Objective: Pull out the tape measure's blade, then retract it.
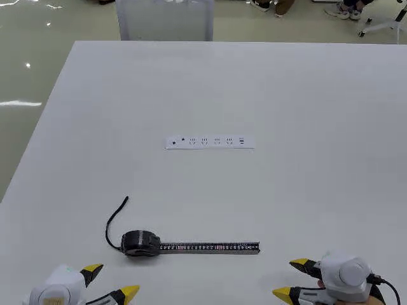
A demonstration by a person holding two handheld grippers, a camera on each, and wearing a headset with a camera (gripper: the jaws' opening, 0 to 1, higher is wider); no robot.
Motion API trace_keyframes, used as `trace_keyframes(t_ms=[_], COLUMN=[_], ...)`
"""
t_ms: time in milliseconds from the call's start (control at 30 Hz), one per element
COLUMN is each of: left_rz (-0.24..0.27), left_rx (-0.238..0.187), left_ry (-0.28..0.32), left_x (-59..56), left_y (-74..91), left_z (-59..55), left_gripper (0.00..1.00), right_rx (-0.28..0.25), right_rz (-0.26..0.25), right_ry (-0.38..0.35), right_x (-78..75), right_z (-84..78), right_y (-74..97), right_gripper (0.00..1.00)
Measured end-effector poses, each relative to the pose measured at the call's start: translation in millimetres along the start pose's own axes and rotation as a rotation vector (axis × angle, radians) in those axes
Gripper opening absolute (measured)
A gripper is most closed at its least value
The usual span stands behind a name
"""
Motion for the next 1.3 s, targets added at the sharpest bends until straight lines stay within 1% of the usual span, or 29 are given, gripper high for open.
trace_keyframes(t_ms=[167,333,400,467,533,733,833,1067,1200,1300], left_rz=[-0.005,0.001,0.004,0.005,0.01,0.022,0.022,0.022,0.03,0.04], left_rx=[0.005,0.024,0.03,0.035,0.045,0.053,0.063,0.069,0.078,0.088], left_ry=[-0.01,-0.01,-0.007,-0.001,0.003,0.032,0.041,0.068,0.08,0.096], left_x=[-1.9,1.5,1.8,3.6,6.0,9.9,9.5,8.0,9.3,12.3], left_y=[-7.2,-15.0,-16.1,-19.5,-22.6,-28.0,-31.1,-37.1,-40.8,-43.6], left_z=[9.9,12.2,13.9,14.6,14.8,20.3,21.3,25.7,26.9,27.4], left_gripper=[0.58,0.58,0.58,0.58,0.58,0.58,0.57,0.57,0.57,0.57], right_rx=[-0.02,-0.017,-0.006,0.024,0.038,0.058,0.074,0.119,0.138,0.149], right_rz=[-0.003,-0.003,-0.002,0.006,0.013,0.026,0.035,0.071,0.096,0.113], right_ry=[0.012,0.025,0.04,0.073,0.095,0.134,0.166,0.23,0.259,0.278], right_x=[-8.0,-14.9,-17.2,-20.4,-21.7,-28.2,-29.8,-33.6,-34.1,-35.0], right_z=[10.5,14.4,14.5,12.7,14.0,19.3,21.4,18.2,17.7,18.5], right_y=[-6.3,-13.6,-16.0,-20.0,-23.1,-32.6,-37.0,-50.4,-56.1,-60.2], right_gripper=[0.53,0.51,0.51,0.51,0.5,0.49,0.49,0.47,0.46,0.45])
Point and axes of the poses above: the centre of the closed fingertips' face, and the gripper's own axes: y roughly backward along the fingers, x roughly to its left, z roughly out of its top, the point moved 2 cm from there along y, roughly backward along the fingers, and after that the axes turned 8 degrees about -x, right-handed, at the moved point
